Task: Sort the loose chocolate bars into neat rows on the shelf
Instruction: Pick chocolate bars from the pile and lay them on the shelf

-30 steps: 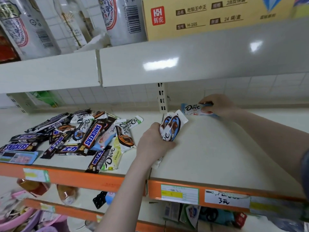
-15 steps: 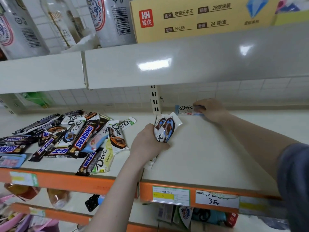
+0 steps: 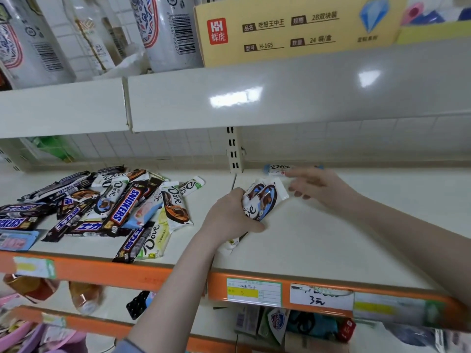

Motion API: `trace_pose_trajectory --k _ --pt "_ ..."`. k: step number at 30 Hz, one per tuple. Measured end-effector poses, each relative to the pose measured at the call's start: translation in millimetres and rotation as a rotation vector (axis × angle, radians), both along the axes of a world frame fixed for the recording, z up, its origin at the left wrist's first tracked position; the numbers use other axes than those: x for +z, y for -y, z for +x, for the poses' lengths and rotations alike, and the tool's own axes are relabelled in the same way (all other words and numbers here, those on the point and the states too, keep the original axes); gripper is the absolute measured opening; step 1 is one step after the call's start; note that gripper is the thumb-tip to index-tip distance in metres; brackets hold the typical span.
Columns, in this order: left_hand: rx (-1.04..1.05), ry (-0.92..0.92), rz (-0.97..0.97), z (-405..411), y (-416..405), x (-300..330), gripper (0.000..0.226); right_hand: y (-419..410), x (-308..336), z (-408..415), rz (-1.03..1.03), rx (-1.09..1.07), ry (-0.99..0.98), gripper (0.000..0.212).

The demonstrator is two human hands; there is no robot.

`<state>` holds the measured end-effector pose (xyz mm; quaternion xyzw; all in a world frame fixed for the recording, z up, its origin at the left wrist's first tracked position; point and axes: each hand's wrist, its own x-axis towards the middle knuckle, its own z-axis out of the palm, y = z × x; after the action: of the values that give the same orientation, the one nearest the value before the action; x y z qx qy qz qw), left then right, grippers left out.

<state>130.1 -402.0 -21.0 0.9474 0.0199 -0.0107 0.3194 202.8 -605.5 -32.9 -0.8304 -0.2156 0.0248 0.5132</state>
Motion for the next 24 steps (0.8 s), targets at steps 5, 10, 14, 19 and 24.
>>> trace_pose_trajectory --k 5,10,14,19,24 --pt "-0.118 -0.041 0.043 1 16 2 0.048 -7 7 -22 0.058 0.044 -0.043 0.023" --pt "-0.177 -0.046 0.066 0 26 3 0.044 6 3 -27 0.020 -0.008 -0.058 0.024" --pt "-0.200 -0.052 0.005 -2 30 4 0.042 18 0 -30 0.038 -0.047 -0.077 0.021" --pt "-0.214 -0.101 -0.228 -6 30 8 0.043 41 -7 -32 0.068 -0.097 -0.124 0.016" --pt "-0.239 -0.134 -0.302 -7 31 7 0.050 60 -13 -36 0.073 -0.064 -0.199 0.019"
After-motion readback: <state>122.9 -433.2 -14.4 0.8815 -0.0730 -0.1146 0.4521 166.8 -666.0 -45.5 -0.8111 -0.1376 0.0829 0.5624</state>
